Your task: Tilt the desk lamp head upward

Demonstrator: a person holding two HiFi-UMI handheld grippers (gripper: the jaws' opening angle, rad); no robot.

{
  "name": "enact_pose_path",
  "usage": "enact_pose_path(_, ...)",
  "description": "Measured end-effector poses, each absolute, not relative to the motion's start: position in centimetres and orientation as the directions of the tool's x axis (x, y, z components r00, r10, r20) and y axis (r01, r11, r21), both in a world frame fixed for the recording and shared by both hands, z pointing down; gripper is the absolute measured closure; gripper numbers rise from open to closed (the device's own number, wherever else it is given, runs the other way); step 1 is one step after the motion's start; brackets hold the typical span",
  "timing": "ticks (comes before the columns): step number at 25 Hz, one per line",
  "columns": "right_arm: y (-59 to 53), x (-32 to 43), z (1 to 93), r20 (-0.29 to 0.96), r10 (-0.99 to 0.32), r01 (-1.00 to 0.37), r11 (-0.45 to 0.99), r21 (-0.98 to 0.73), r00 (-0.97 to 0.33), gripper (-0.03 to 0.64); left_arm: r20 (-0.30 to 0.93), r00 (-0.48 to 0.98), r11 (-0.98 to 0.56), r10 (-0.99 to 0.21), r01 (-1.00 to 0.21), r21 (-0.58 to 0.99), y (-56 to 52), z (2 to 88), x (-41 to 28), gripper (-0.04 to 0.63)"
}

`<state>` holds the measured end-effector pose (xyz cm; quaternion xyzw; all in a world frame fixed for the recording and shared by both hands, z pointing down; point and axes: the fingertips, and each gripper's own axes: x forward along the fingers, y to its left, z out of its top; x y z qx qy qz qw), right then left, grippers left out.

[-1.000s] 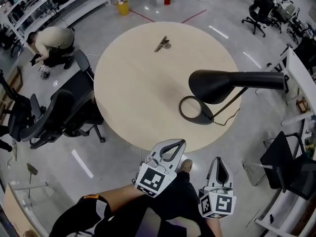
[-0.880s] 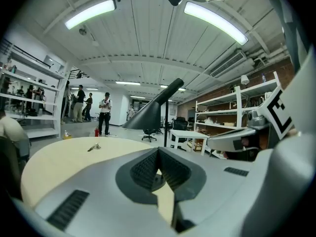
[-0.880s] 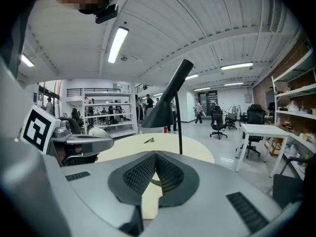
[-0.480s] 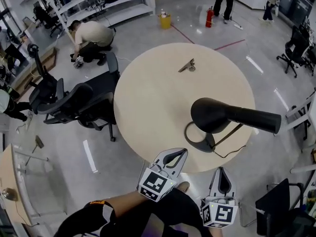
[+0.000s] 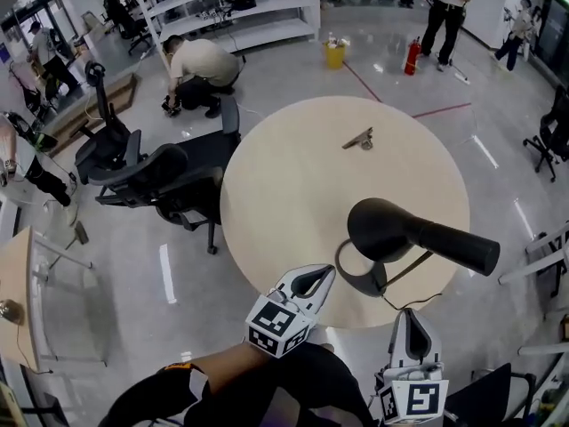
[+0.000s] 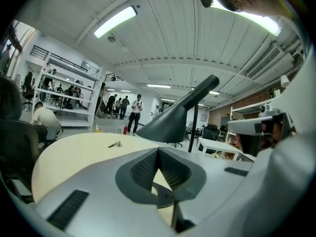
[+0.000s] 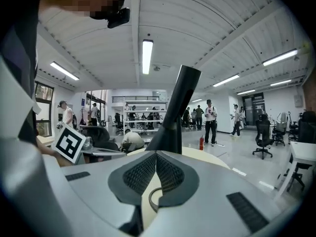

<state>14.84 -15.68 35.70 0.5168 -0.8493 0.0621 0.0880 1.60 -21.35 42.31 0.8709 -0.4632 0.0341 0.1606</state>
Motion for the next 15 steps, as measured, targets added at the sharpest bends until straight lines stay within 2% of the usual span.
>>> enact_pose_path(4,-16.5,13.9,31.0,0.144,-0.865,-0.876,0.481,-0.033,-0.48,0.6,0.195,0.597,-0.534,-0.778,-0.793,0.294,-23.6,41.7,0.7,0.548)
enact_pose_path(10,-17.5,14.2,24.9,0.063,-0.873,-0.872,0.487,0.054,-0.484,0.6,0.142,0.645,-0.571,-0.751,-0.742,0.35,-25.7,40.2,0.8,0.545)
enact_pose_path(15,-18.2,14.6,19.6,-0.007,-0.873,-0.865,0.482,0.141,-0.488,0.6,0.121,0.68,-0.592,-0.724,-0.701,0.397,-26.9,40.5,0.5,0.505)
